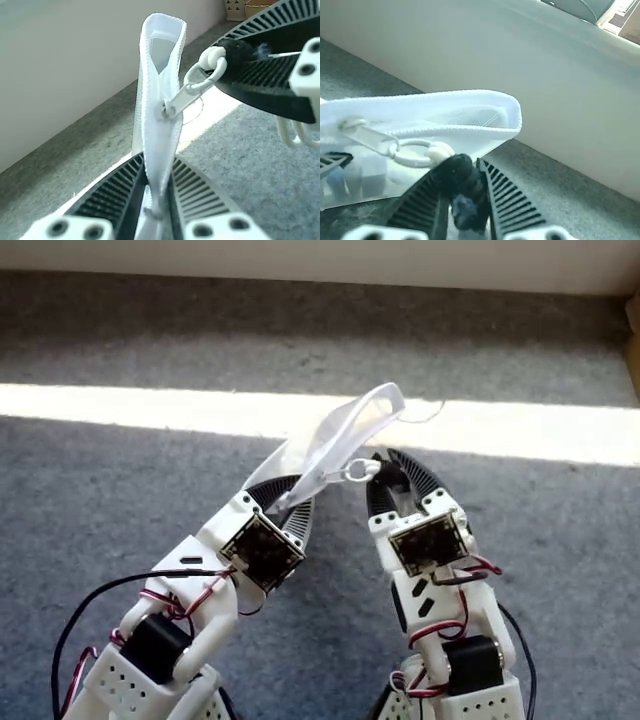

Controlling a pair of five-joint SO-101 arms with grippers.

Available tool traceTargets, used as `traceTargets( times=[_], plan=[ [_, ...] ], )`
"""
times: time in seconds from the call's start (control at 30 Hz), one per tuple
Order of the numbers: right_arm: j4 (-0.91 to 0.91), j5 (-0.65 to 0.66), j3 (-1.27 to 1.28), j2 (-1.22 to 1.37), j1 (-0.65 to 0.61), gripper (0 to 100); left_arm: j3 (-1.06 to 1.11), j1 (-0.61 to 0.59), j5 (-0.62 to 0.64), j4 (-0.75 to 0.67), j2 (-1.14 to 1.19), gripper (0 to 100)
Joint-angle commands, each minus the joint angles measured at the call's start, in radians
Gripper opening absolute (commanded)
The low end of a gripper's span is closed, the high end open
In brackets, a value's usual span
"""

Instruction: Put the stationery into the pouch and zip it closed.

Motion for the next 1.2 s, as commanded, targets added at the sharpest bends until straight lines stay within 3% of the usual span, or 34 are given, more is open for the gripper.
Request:
traceTargets(
  times=[0.0,0.4,0.53,0.77,1.0,1.17],
  plan=[
    [-0.070,0.008,-0.079,0.094,0.082,0.5,-0.047,-0.062,-0.006,0.011,-0.001,1],
    [-0.085,0.006,-0.119,0.194,0.143,0.7,-0.047,-0.064,-0.008,0.011,-0.001,1],
    [0.047,-0.037,-0.122,0.180,0.073,5.3,-0.047,-0.064,-0.008,0.011,-0.001,1],
    [0.314,-0.043,-0.120,0.067,-0.127,31.9,-0.047,-0.064,-0.006,0.011,-0.001,1],
    [0.452,-0.043,-0.116,-0.140,-0.343,33.6,-0.047,-0.064,-0.005,0.011,-0.001,1],
    [0.450,-0.087,-0.116,-0.137,-0.392,33.6,-0.047,-0.064,-0.005,0.011,-0.001,1]
  ],
)
